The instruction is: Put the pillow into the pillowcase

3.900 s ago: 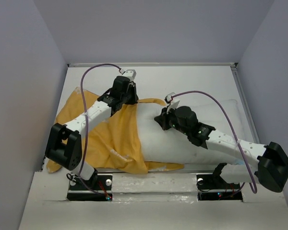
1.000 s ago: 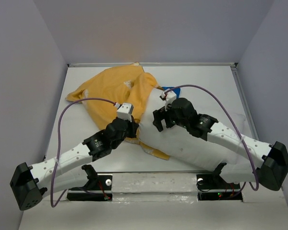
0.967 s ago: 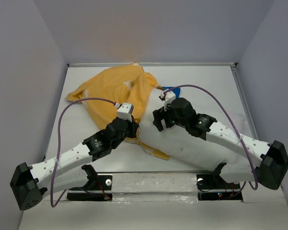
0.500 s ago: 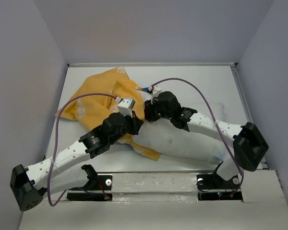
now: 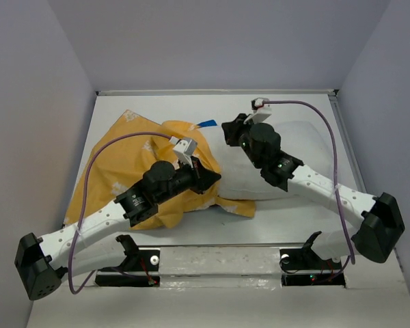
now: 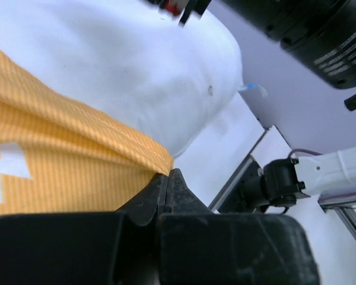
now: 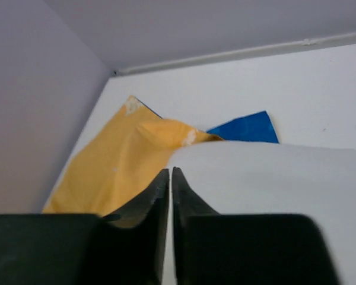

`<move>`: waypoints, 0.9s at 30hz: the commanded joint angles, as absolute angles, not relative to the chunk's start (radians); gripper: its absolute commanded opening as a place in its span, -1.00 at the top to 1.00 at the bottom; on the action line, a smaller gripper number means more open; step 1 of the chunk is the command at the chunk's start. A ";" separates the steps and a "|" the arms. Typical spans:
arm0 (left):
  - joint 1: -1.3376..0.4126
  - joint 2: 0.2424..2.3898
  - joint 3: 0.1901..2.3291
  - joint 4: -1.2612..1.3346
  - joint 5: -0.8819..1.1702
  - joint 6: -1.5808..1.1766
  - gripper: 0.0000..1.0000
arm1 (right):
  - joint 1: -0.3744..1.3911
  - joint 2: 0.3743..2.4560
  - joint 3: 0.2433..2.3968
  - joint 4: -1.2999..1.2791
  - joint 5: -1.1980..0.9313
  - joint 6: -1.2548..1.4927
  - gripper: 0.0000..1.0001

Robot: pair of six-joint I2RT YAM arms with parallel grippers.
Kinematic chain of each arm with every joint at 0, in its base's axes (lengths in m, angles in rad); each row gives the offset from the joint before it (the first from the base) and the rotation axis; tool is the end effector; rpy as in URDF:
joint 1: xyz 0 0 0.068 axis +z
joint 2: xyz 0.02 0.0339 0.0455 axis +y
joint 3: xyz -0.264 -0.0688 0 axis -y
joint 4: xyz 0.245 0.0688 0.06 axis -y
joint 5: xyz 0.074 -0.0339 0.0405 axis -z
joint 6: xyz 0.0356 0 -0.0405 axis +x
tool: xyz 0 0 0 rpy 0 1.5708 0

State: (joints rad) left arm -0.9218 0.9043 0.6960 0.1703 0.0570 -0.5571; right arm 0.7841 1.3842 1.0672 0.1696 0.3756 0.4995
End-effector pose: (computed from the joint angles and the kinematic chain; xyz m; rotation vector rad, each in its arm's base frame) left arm 0.1304 -0.1752 0.3249 0.3631 1.7052 -1.1673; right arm 0.2418 0.2227 0.3378 0.0353 1.7483 0.6283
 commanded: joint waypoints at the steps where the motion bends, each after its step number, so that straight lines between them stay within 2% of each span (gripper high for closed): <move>1: -0.937 0.957 0.727 0.342 0.205 -0.568 1.00 | 0.813 1.333 1.002 0.342 0.491 0.462 1.00; 5: -0.939 0.999 0.756 0.359 0.250 -0.549 1.00 | 0.865 1.396 0.809 0.370 0.413 0.577 1.00; 6: -0.939 1.000 0.771 0.348 0.258 -0.539 0.72 | 0.892 1.402 0.770 0.389 0.408 0.590 1.00; 8: -0.939 0.973 0.807 0.246 0.203 -0.470 0.33 | 0.893 1.396 0.678 0.399 0.371 0.618 1.00; 9: -0.937 0.957 0.849 0.201 0.155 -0.444 0.02 | 0.893 1.366 0.663 0.378 0.350 0.614 1.00; 10: -0.934 0.939 0.870 0.131 0.065 -0.425 -0.20 | 0.893 1.342 0.660 0.347 0.354 0.606 1.00; 12: -0.908 0.897 0.934 0.054 0.002 -0.399 -0.73 | 0.893 1.243 0.657 0.275 0.356 0.551 0.68; 13: -0.896 0.890 0.954 0.026 -0.038 -0.394 -0.81 | 0.893 1.211 0.669 0.232 0.363 0.522 0.51; 14: -0.884 0.884 0.974 0.002 -0.061 -0.394 -0.85 | 0.893 1.183 0.687 0.175 0.373 0.476 0.31; 15: -0.855 0.884 0.991 -0.039 -0.087 -0.396 -0.88 | 0.893 1.157 0.708 0.073 0.376 0.454 -0.16; 17: -0.809 0.899 1.000 -0.098 -0.120 -0.400 -0.86 | 0.893 1.099 0.762 -0.026 0.359 0.393 -0.56; 18: -0.775 0.914 0.993 -0.104 -0.100 -0.397 -0.82 | 0.893 1.083 0.773 -0.105 0.347 0.381 -0.67; 21: -0.582 1.031 0.979 -0.112 -0.005 -0.371 -0.62 | 0.893 1.039 0.801 -0.215 0.353 0.345 -0.89; 23: -0.557 1.128 0.992 -0.082 -0.014 -0.348 -0.54 | 0.893 1.052 0.817 -0.254 0.385 0.325 -0.96; 24: -0.549 1.161 1.023 -0.054 -0.005 -0.332 -0.44 | 0.893 1.064 0.824 -0.282 0.400 0.321 -0.96; 27: -0.526 1.307 1.090 -0.037 0.049 -0.308 -0.41 | 0.871 1.130 0.834 -0.299 0.416 0.310 -0.90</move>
State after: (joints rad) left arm -0.5446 1.1755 1.0183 -0.0364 -0.0154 -0.3714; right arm 0.8913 1.0653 0.7891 -0.1585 0.3660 0.3668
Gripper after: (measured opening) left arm 0.711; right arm 0.978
